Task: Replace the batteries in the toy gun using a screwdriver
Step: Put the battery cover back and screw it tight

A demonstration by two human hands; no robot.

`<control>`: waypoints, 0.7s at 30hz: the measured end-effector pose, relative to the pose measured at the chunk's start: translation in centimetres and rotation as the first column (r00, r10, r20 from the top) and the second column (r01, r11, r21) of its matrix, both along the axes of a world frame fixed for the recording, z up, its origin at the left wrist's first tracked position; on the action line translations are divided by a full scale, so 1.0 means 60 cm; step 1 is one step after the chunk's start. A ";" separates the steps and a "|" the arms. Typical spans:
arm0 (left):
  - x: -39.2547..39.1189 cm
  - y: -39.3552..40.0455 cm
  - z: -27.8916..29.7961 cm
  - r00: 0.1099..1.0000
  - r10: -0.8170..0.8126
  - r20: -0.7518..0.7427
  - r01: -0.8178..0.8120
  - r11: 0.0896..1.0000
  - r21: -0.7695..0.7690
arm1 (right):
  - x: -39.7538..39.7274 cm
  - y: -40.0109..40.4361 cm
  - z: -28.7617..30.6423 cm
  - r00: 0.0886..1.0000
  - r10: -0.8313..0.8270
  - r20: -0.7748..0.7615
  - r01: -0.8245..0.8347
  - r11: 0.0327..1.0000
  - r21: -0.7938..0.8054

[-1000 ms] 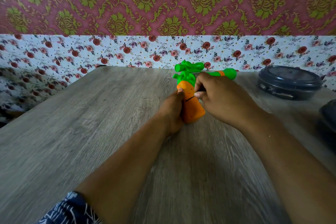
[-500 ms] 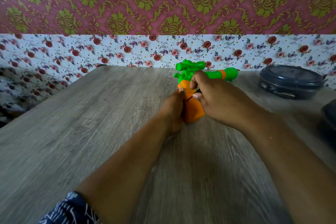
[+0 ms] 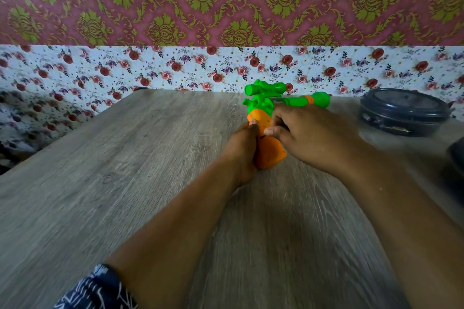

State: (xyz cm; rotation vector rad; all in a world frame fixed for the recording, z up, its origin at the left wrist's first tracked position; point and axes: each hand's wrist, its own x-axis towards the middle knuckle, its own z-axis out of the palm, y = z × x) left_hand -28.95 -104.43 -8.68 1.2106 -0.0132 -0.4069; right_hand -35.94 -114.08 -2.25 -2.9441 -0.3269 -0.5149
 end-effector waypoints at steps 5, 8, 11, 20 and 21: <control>0.004 -0.006 -0.005 0.999 0.003 0.053 -0.003 1.000 -0.005 | 0.000 0.002 0.000 0.999 0.042 0.015 -0.044 0.994 0.095; 0.008 -0.009 -0.010 0.996 0.025 0.086 -0.027 0.999 0.025 | -0.004 0.007 0.005 0.995 0.034 0.097 -0.042 0.996 0.079; 0.012 -0.010 -0.016 0.994 0.023 0.111 -0.031 0.997 0.065 | -0.006 0.014 0.002 0.986 0.002 0.168 -0.002 1.000 0.000; 0.004 -0.012 -0.011 0.992 0.043 0.118 -0.047 0.998 0.037 | -0.014 0.025 0.001 0.964 -0.047 0.262 0.088 0.985 -0.148; 0.004 -0.011 -0.010 0.993 0.038 0.115 -0.042 0.999 0.035 | -0.014 0.026 0.000 0.963 -0.047 0.265 0.088 0.985 -0.148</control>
